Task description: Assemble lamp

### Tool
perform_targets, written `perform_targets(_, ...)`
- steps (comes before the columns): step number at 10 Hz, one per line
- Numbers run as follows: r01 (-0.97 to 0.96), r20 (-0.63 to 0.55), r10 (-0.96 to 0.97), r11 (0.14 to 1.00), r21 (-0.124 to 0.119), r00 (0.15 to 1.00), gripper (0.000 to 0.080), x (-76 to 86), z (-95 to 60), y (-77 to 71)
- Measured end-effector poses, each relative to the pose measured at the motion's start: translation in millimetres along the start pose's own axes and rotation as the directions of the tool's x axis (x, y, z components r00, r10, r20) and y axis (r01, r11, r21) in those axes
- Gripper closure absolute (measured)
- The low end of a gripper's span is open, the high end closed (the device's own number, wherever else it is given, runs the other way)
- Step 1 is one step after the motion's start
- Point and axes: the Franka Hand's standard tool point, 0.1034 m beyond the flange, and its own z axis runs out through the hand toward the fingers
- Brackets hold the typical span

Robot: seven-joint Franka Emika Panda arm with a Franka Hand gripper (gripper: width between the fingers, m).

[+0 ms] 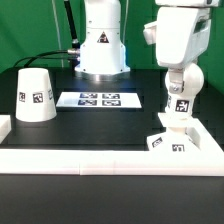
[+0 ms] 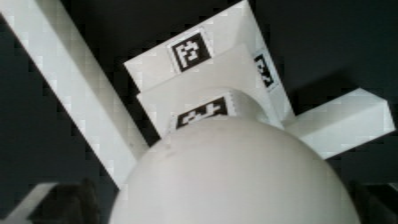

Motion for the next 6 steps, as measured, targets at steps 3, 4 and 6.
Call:
perform_targets(3,0.1,0.008,-0.1,0.995,-0.003,0.995,0.011,-2.2,1.3,1.0)
perform_targets(4,0.098,0.008,-0.098,0.995,-0.003,0.995,0.0223,-2.3,1.3,1.1)
perform_targets(6,0.092,0.008,-0.092,0.996,-0.002,0.996,0.0223,-2.4,1.3,1.1)
